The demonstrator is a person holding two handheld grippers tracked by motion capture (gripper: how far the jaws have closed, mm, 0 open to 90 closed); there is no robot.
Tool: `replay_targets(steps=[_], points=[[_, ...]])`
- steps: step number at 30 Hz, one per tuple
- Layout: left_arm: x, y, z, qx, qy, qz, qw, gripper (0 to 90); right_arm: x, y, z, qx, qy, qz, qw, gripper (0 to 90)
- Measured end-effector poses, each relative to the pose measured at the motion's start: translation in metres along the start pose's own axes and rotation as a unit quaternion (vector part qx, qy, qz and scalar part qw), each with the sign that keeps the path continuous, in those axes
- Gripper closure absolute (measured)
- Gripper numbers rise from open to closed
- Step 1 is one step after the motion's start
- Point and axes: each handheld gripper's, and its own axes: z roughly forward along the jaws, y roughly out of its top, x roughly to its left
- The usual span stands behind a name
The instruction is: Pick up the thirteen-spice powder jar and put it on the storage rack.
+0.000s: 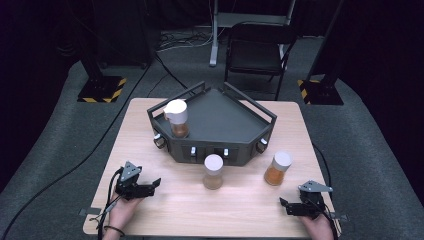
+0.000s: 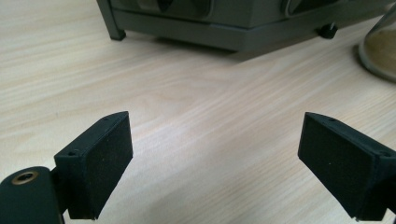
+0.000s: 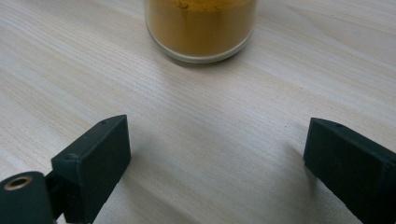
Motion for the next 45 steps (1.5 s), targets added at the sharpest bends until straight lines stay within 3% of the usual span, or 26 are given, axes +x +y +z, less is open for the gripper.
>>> replay_targets(steps=[14, 18, 23, 45], points=[[-0.003, 0.001, 0.009, 0.048, 0.000, 0.000, 0.9989, 9.5, 0.000, 0.000, 0.000, 0.000, 0.000, 0.000, 1.0000, 6.4], [-0.006, 0.003, 0.010, 0.059, 0.007, 0.009, 0.9982, 9.6, 0.000, 0.000, 0.000, 0.000, 0.000, 0.000, 1.0000, 6.4], [-0.005, 0.006, 0.011, 0.073, 0.013, 0.003, 0.9972, 9.4, 0.000, 0.000, 0.000, 0.000, 0.001, -0.001, 1.0000, 6.4], [-0.006, 0.009, 0.012, 0.082, 0.017, 0.006, 0.9965, 5.0, 0.000, 0.000, 0.000, 0.000, 0.000, -0.001, 1.0000, 6.4]])
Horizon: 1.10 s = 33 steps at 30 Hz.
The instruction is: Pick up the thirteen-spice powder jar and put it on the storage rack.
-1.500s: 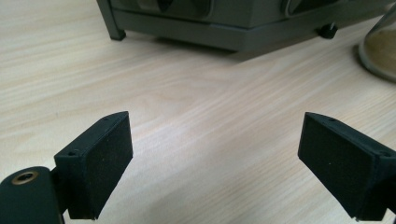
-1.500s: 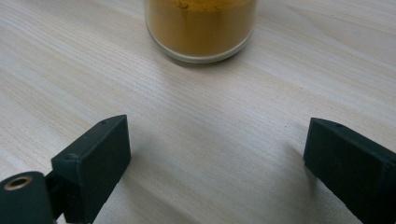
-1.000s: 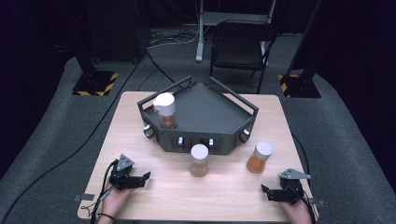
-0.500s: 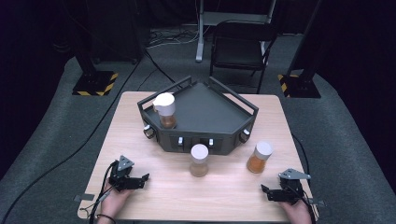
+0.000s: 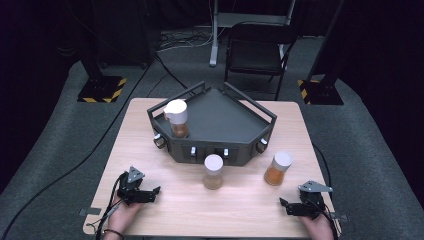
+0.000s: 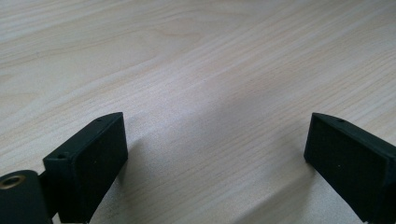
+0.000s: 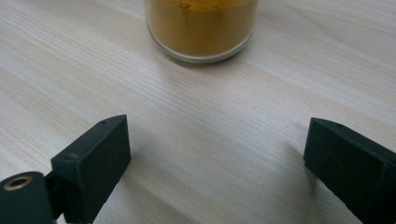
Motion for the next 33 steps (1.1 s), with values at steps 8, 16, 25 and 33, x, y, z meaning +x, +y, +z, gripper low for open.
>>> replay_targets(steps=[8, 16, 25, 33], points=[[-0.0004, 0.0007, 0.0008, 0.001, 0.002, -0.002, 1.0000, 3.4, 0.0001, 0.0000, 0.0000, 0.000, 0.000, 0.000, 1.0000, 6.3], [-0.0001, 0.0009, 0.0009, 0.001, 0.002, -0.002, 1.0000, 3.2, 0.0001, 0.0000, 0.0000, 0.000, 0.000, -0.001, 1.0000, 6.2], [0.0000, 0.0010, 0.0011, 0.002, 0.001, -0.002, 1.0000, 3.1, 0.0002, 0.0000, -0.0001, 0.000, 0.000, -0.001, 1.0000, 6.2], [0.0000, 0.0012, 0.0010, 0.002, 0.001, -0.001, 1.0000, 3.1, 0.0003, 0.0000, -0.0001, 0.000, 0.000, 0.000, 1.0000, 6.2]])
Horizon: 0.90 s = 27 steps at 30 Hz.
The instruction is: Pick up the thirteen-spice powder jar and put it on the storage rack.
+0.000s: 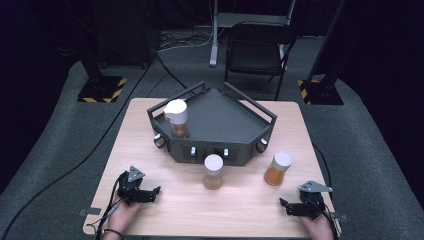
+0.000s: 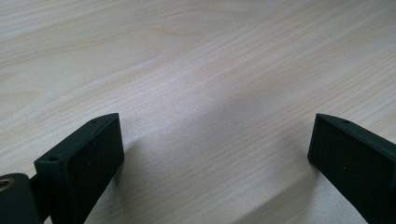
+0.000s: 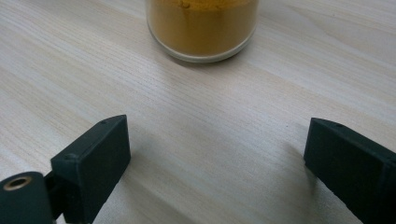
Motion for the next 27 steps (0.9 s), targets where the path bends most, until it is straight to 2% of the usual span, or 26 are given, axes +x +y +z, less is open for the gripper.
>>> replay_targets(steps=[27], points=[[-0.0003, 0.0013, 0.0011, 0.002, 0.003, 0.001, 1.0000, 1.5, 0.0000, 0.0000, 0.0000, 0.000, 0.000, 0.000, 1.0000, 6.2]])
